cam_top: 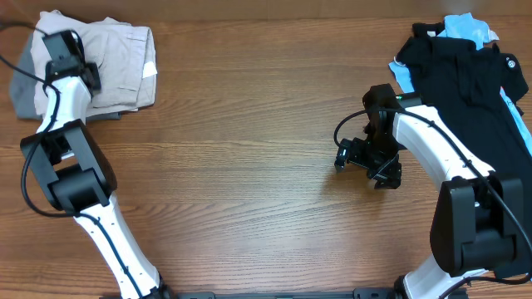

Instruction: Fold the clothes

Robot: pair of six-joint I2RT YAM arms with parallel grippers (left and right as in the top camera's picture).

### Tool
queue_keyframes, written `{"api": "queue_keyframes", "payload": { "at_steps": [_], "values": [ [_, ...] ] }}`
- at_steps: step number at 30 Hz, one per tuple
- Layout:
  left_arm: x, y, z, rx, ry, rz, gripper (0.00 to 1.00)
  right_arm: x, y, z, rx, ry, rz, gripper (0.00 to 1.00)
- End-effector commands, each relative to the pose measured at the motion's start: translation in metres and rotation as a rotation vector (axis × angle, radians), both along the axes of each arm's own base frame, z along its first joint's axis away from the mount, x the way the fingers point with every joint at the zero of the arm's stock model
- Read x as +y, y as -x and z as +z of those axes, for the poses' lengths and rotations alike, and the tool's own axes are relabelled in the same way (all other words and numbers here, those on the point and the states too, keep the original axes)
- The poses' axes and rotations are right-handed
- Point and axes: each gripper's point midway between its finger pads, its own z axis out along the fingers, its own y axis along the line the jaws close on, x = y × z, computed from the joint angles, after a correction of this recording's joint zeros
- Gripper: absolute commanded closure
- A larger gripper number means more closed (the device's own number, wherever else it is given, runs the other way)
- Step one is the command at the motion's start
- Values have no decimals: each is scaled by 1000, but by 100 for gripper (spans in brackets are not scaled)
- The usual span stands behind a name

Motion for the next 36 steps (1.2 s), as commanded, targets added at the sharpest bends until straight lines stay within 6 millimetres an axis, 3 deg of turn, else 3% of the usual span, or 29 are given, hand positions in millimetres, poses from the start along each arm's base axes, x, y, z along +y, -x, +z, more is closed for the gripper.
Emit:
{"api": "queue_keyframes", "payload": {
  "at_steps": [1, 4, 6, 12, 15, 17, 22, 28, 34, 36],
  "values": [
    [22, 13, 2, 17, -40, 86, 96, 2, -4, 8, -30, -7, 6, 0],
    [31, 13, 30, -8, -106, 129, 96, 2, -4, 8, -30, -7, 6, 0],
    [29, 6, 63, -62, -134, 131, 96, 2, -4, 8, -30, -7, 6, 0],
    [5, -16, 159, -310, -113, 86, 94, 2, -4, 8, -31, -7, 6, 0],
    [-3, -25, 183, -402, -80, 57, 92, 2, -4, 8, -30, -7, 6, 0],
    [-7, -27, 181, -403, -63, 33, 92, 2, -4, 8, -31, -7, 6, 0],
    [-4, -31, 149, -357, -31, 24, 94, 2, -6, 7, -38, -8, 6, 0],
    [-1, -36, 81, -261, 3, 29, 77, 2, -5, 8, -37, -9, 5, 0],
    [-5, -41, 33, -219, 48, 12, 69, 2, -5, 7, -35, -9, 5, 0],
    [-9, -42, 20, -206, 69, -2, 57, 2, -5, 7, -35, -9, 6, 0]
  ]
}}
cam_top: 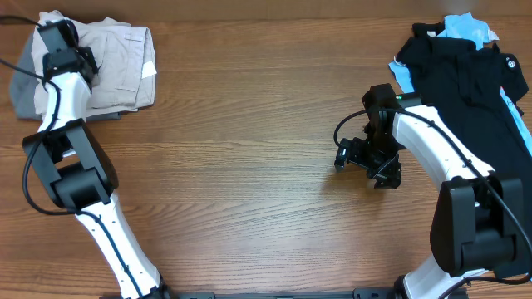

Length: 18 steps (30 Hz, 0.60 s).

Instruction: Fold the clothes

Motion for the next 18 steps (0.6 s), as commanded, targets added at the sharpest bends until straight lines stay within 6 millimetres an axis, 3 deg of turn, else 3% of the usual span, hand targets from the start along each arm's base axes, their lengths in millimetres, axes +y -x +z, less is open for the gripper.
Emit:
{"api": "queue_keyframes", "payload": {
  "at_steps": [1, 3, 5, 7, 10, 11, 12, 14, 15, 18],
  "values": [
    [-8, -4, -15, -4, 49, -39, 46, 3, -4, 7, -30, -11, 5, 0],
    [-15, -5, -25, 10, 80, -65, 25, 3, -3, 7, -28, -12, 5, 0],
    [-17, -3, -28, 23, 92, -71, 20, 4, -2, 7, -26, -17, 4, 0],
    [-19, -3, -20, 23, 89, -74, 7, 5, -2, 7, -22, -23, 4, 0],
    [-19, -7, 18, -25, 64, -76, 12, 4, 2, 8, -9, -22, 4, 0],
    [-19, -8, 34, -49, 53, -77, 22, 4, 2, 8, -6, -22, 4, 0],
    [-19, -9, 51, -78, 45, -79, 38, 4, 2, 8, -7, -22, 4, 0],
    [-20, -11, 84, -143, 37, -69, 83, 5, 1, 8, -11, -23, 4, 0],
    [-20, -11, 97, -174, 39, -62, 96, 5, 0, 8, -14, -23, 4, 0],
    [-19, -14, 126, -255, 36, -47, 96, 5, 0, 8, -14, -23, 4, 0]
  ]
}}
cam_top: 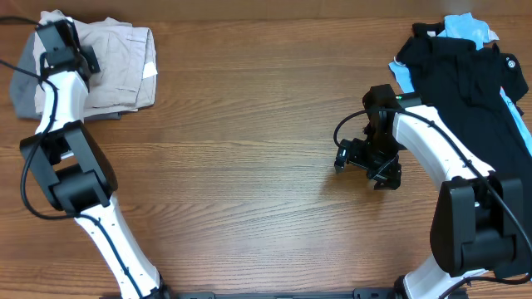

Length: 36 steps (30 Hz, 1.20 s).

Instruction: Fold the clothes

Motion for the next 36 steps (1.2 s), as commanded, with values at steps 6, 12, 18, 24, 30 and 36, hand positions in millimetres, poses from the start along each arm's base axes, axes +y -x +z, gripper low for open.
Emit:
{"api": "queue_keyframes", "payload": {
  "at_steps": [6, 12, 18, 24, 30, 36],
  "values": [
    [-1, -18, 90, -238, -28, 9, 96, 4, -2, 7, -23, -16, 6, 0],
    [7, -33, 66, -277, -44, 11, 96, 4, -2, 7, -22, -16, 5, 0],
    [14, -43, 20, -263, -38, 16, 96, 4, -1, 7, -20, -20, 4, 0],
    [14, -42, -38, -185, -10, 18, 93, 9, 2, 8, -13, -18, 24, 0],
    [10, -36, -54, -124, 16, 14, 91, 19, 4, 7, -19, -19, 59, 0],
    [3, -34, 2, -161, 3, 3, 75, 17, 3, 6, -27, 3, 72, 0]
  ]
}}
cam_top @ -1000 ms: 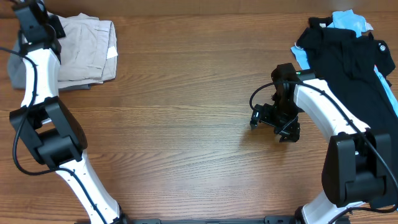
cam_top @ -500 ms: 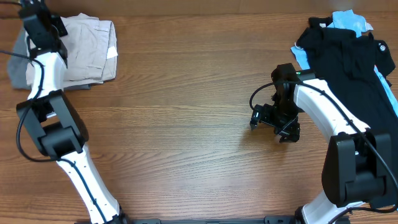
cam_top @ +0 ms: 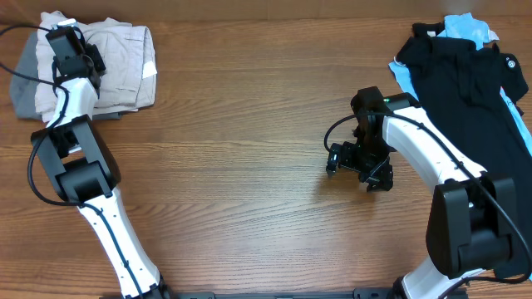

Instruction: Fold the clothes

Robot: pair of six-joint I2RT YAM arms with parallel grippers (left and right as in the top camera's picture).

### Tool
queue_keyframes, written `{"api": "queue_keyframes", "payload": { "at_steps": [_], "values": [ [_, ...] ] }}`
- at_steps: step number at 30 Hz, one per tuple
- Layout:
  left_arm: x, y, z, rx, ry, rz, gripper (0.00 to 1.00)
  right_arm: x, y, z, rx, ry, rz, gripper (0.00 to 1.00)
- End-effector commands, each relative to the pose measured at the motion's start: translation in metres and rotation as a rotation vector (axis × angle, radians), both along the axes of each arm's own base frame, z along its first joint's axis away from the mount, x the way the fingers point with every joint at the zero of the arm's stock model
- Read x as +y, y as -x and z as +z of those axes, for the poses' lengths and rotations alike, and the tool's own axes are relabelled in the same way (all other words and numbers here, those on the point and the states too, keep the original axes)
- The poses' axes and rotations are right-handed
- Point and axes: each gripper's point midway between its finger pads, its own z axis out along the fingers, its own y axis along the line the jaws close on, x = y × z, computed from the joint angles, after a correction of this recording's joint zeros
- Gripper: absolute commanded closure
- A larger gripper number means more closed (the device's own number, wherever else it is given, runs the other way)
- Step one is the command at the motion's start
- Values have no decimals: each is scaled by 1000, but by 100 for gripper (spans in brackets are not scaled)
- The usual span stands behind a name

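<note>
A folded beige garment [cam_top: 120,66] lies at the table's far left corner, on top of a grey one [cam_top: 23,87]. My left gripper [cam_top: 71,48] sits over the left part of this stack; its fingers are too small and dark to read. A pile of unfolded clothes lies at the far right: a black garment [cam_top: 465,83] on top and a light blue one [cam_top: 465,26] showing beneath it. My right gripper [cam_top: 351,166] hovers low over bare wood left of that pile, jaws apart, holding nothing.
The brown wooden table [cam_top: 241,166] stretches between the two stacks. The black pile reaches the right edge of the view. Both arm bases stand at the near edge, left and right.
My left gripper has shifted a little right and nearer on the beige stack. My right gripper and its forearm have moved a short way left over the table.
My left gripper first rested on the left of the folded beige stack, then stood slightly farther back-left, and stayed there. The right gripper held still over bare wood throughout. Now both have shifted slightly; the clothes lie as before.
</note>
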Motion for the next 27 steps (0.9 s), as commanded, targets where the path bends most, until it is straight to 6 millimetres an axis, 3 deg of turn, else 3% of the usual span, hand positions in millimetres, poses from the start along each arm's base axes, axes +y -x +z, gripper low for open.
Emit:
{"api": "queue_keyframes", "payload": {
  "at_steps": [1, 3, 4, 5, 9, 12, 13, 18, 22, 27],
  "values": [
    [-9, -4, 68, -87, -6, -16, 72, -1, -6, 5, -45, 7, 9, 0],
    [-16, -3, 93, -109, -5, -34, 68, 0, -9, 5, -55, 5, 9, 0],
    [-20, -2, 107, -125, -1, -47, 62, 0, -10, 5, -59, 3, 9, 0],
    [-26, -1, 121, -140, 3, -66, 47, 1, -10, 5, -61, 3, 8, 0],
    [-53, 11, 186, -215, 68, -109, 30, 2, -14, 8, -72, -1, 4, 0],
    [-82, 30, 231, -259, 167, -152, 4, 3, -19, 18, -87, -4, -14, 0],
    [-94, 38, 242, -257, 207, -181, 0, 4, -21, 25, -99, -7, -14, 0],
    [-165, 94, 295, -219, 399, -407, 0, 7, -23, 75, -194, -49, -16, 0],
    [-215, 151, 326, -172, 541, -559, 0, 5, -9, 128, -326, -80, -14, 0],
    [-240, 219, 344, -89, 577, -578, 0, -6, 35, 183, -472, -116, -14, 0]
  ]
}}
